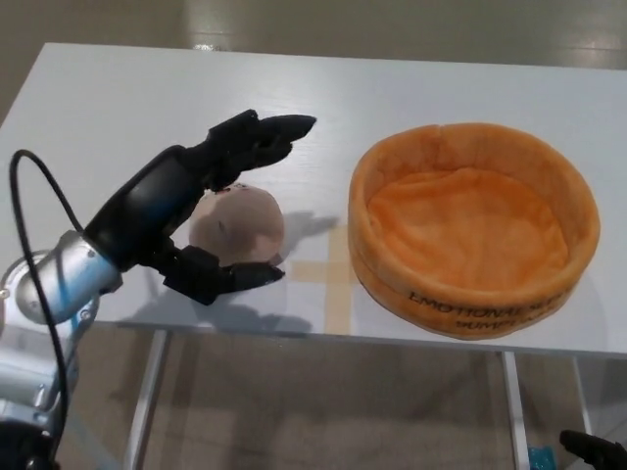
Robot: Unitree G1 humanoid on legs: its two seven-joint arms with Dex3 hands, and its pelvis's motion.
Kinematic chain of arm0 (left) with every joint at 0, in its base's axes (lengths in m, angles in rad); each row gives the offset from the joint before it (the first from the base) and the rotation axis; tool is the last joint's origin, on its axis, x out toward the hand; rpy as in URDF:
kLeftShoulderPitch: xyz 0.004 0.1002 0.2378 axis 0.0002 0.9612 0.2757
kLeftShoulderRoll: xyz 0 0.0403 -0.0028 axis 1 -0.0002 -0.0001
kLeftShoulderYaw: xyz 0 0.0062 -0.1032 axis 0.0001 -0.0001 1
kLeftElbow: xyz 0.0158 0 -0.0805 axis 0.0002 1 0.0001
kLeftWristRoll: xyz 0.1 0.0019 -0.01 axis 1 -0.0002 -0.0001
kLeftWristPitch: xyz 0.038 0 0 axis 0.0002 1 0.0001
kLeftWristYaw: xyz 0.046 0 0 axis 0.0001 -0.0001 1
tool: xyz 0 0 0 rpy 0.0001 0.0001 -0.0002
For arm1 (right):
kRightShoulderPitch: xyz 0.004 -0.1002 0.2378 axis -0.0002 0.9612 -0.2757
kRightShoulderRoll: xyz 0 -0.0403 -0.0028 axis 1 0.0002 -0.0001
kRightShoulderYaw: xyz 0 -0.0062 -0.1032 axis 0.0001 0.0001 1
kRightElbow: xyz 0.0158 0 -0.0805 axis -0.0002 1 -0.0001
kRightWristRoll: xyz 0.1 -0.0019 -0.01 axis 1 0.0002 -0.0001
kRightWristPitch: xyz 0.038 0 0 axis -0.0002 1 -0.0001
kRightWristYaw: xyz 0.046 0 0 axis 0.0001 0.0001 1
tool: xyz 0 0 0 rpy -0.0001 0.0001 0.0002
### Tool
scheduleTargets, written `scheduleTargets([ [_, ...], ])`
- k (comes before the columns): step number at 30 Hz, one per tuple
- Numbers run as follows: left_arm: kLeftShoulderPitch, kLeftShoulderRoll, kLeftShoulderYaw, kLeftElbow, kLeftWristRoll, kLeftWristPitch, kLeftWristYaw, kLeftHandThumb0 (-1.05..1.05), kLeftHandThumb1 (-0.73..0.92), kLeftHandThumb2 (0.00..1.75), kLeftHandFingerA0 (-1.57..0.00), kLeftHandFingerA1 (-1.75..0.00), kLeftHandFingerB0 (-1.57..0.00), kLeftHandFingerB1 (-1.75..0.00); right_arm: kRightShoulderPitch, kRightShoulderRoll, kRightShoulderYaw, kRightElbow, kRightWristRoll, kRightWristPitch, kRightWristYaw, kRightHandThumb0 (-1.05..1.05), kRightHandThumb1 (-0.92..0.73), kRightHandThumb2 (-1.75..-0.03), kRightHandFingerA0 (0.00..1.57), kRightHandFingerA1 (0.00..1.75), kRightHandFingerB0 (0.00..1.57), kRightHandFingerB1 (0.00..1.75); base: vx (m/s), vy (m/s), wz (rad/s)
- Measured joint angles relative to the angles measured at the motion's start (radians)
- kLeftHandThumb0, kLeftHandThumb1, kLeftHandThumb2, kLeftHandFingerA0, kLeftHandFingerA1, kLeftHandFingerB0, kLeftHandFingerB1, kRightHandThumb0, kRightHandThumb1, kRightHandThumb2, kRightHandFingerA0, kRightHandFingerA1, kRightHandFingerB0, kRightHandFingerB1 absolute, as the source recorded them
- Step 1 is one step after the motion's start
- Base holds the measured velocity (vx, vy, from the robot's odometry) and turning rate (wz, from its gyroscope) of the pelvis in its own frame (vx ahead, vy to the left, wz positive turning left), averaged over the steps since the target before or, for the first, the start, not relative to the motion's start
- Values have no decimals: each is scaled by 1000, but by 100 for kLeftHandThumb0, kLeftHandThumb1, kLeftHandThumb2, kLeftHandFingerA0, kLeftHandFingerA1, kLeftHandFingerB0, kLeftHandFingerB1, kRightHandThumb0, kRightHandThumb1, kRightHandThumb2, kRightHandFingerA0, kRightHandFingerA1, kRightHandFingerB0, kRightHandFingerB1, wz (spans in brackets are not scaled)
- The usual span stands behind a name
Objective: Use the left hand to pick up the pink round toy on the left and place it inside the orange plate on the desk.
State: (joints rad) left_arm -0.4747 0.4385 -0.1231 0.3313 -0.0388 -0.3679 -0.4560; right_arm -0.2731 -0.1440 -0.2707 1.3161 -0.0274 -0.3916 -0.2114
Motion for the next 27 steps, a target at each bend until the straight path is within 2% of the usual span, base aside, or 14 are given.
scheduleTargets([
  [3, -30, -6, -24, 91, 49, -23, 39, -41, 36, 59, -11, -36, -23, -35, 0, 0, 0, 0, 0, 0, 0, -21, -24, -113, 37, 127, 14, 108, 0, 0, 0],
  [4, -37, -9, -29, 116, 62, -30, 50, -41, 37, 60, -10, -35, -22, -35, 0, 0, 0, 0, 0, 0, 0, -24, -27, -108, 40, 116, 17, 98, 0, 0, 0],
  [7, -66, -19, -58, 212, 114, -50, 98, -39, 37, 59, -9, -34, -22, -34, -1, 0, 0, 0, 0, 0, 0, -22, -29, -104, 37, 117, 17, 98, 0, 0, 0],
  [8, -75, -21, -68, 242, 129, -54, 113, -42, 37, 60, -9, -35, -22, -34, -1, 0, 1, 0, 0, 0, 0, -18, -25, -110, 40, 120, 19, 104, 0, 0, 0],
  [21, -211, -25, -188, 538, 304, -136, 333, -42, 37, 60, -8, -35, -22, -34, -1, 0, -1, 1, 1, 0, 0, -19, -24, -111, 39, 123, 18, 105, 0, 0, 0],
  [22, -221, -26, -198, 564, 321, -149, 358, -47, 40, 62, -11, -35, -20, -34, -1, 0, -1, 1, 1, 0, 0, -22, -26, -111, 34, 114, 20, 101, 0, 0, 0],
  [25, -240, -29, -219, 618, 348, -159, 398, -48, 40, 63, -11, -36, -20, -35, -1, 0, -1, 1, 1, 0, 2, -25, -26, -106, 38, 108, 23, 96, 0, 0, 0],
  [26, -253, -29, -233, 655, 363, -159, 426, -49, 40, 64, -12, -36, -21, -36, -1, 0, -1, 1, 1, 0, 3, -21, -27, -107, 33, 103, 25, 96, 0, 0, 0],
  [27, -259, -29, -239, 670, 373, -159, 439, -26, 31, 87, -7, -52, -7, -48, -1, 0, -2, 2, 1, 0, 4, -20, -27, -106, 35, 105, 25, 97, 0, 0, 0],
])
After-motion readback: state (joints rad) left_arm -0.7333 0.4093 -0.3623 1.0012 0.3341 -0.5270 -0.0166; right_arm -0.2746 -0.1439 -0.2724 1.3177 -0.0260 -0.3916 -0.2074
